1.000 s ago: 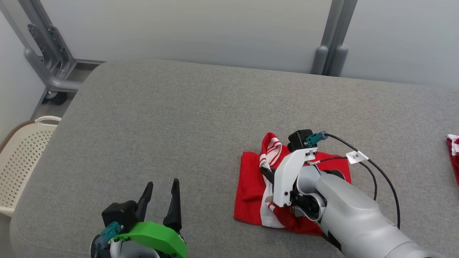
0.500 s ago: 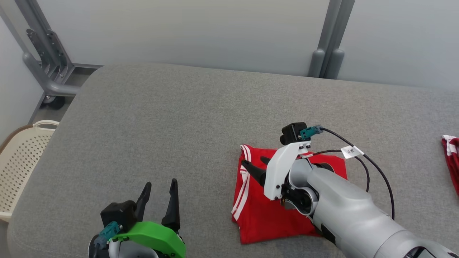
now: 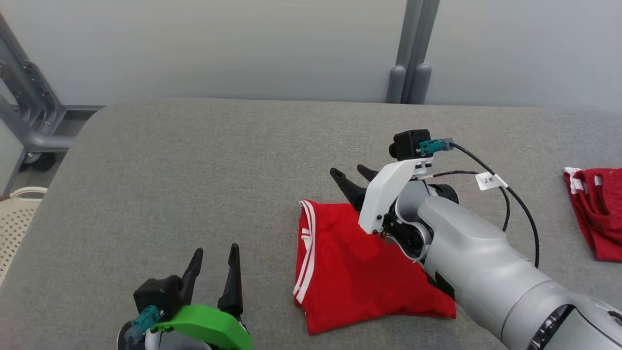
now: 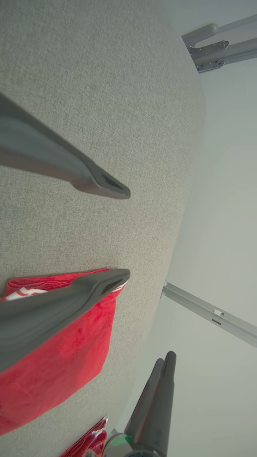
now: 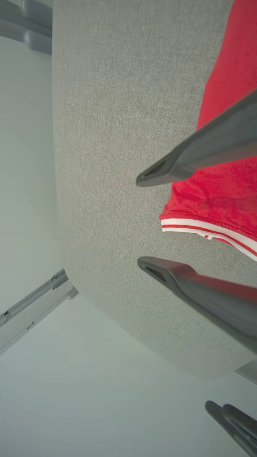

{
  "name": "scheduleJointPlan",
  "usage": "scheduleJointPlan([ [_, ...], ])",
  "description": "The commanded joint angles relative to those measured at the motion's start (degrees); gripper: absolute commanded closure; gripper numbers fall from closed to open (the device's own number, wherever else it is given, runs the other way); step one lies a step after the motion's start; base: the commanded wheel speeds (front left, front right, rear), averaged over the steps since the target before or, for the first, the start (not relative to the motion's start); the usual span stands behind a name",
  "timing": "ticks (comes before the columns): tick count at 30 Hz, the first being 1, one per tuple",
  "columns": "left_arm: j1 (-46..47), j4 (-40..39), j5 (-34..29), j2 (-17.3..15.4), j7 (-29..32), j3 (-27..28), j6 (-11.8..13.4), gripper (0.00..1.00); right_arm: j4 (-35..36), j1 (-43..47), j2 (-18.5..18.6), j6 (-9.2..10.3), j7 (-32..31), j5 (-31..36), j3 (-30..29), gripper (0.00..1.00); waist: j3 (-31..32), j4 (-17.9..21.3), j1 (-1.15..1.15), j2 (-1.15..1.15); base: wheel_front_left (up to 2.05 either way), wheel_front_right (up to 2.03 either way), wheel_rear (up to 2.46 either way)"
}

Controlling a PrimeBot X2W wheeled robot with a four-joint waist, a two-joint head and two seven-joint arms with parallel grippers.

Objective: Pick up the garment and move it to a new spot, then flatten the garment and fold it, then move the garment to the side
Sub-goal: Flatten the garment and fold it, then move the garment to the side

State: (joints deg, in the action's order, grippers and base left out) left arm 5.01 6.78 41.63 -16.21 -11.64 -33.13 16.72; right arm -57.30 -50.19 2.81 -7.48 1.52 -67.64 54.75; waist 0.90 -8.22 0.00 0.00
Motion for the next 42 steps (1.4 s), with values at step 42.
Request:
scheduleJointPlan([
  [42, -1.66, -7.74, -1.91, -4.88, 2.23, 0.56, 4.33, 0.00, 0.16, 13.84, 12.63, -0.03, -1.90, 0.64, -1.22, 0.00, -2.66, 2.15, 0.00, 0.00, 0.00, 0.00, 0.00],
])
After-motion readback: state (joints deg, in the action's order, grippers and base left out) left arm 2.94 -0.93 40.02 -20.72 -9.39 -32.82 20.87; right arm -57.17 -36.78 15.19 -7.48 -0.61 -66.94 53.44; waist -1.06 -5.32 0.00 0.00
